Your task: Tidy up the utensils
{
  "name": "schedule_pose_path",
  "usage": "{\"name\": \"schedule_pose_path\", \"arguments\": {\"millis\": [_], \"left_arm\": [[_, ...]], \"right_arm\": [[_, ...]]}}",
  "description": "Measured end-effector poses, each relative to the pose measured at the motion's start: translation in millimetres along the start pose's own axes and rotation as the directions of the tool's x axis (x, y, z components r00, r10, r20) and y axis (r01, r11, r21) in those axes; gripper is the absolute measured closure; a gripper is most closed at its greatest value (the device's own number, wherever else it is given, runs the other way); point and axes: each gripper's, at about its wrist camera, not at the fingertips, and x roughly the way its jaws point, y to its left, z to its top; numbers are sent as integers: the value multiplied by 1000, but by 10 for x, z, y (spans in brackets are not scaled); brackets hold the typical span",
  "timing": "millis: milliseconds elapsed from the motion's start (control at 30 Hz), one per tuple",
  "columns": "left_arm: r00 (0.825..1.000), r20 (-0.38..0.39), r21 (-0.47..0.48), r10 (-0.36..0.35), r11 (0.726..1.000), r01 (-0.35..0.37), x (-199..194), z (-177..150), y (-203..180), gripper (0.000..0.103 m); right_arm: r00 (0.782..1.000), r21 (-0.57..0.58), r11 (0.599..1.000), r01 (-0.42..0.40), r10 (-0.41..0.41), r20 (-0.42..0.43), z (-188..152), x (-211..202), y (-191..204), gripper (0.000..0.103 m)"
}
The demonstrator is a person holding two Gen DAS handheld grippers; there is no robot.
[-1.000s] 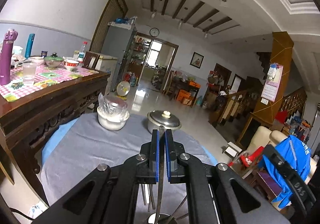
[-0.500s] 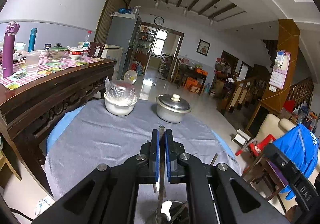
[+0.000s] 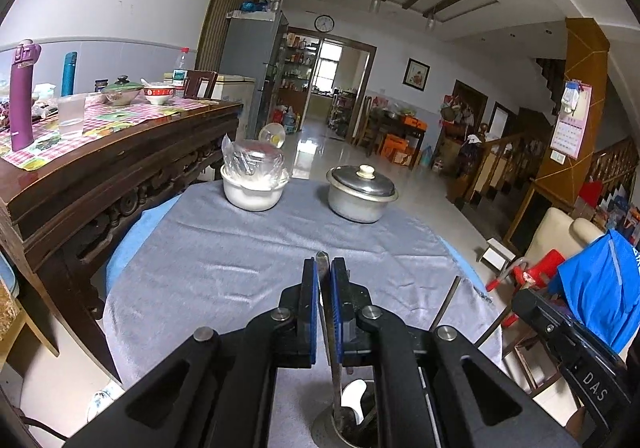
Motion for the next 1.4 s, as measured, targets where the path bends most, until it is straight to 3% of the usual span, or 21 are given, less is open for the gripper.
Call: {"name": "schedule_pose_path", "arguments": {"millis": [567,633,700,767,933,1400], "left_arm": [[998,-28,24,56,998,-55,12,-54,43,93],[997,-19,39,72,997,-71,-5,-58,32,88],[997,-17,44,82,996,-81,-19,-53,37,65],[996,-7,38,91,995,-90,-40,-52,55,58],[992,-15,21,128,992,-128,-29,-37,179,52],[964,-113,-36,241,968,-246,157,-168,649,47]], "right_arm": [[998,56,998,-34,37,-41,-11,57,-8,95],[998,74,996,-45,48,-42,-1,56,-27,90],[999,87,996,-36,40,-37,6,47,-46,82],[999,103,994,-33,37,-36,14,39,-75,74],[1000,130,992,-6,8,-13,19,-15,-147,56],[996,224,972,76,-63,-66,-67,84,-453,56]]}}
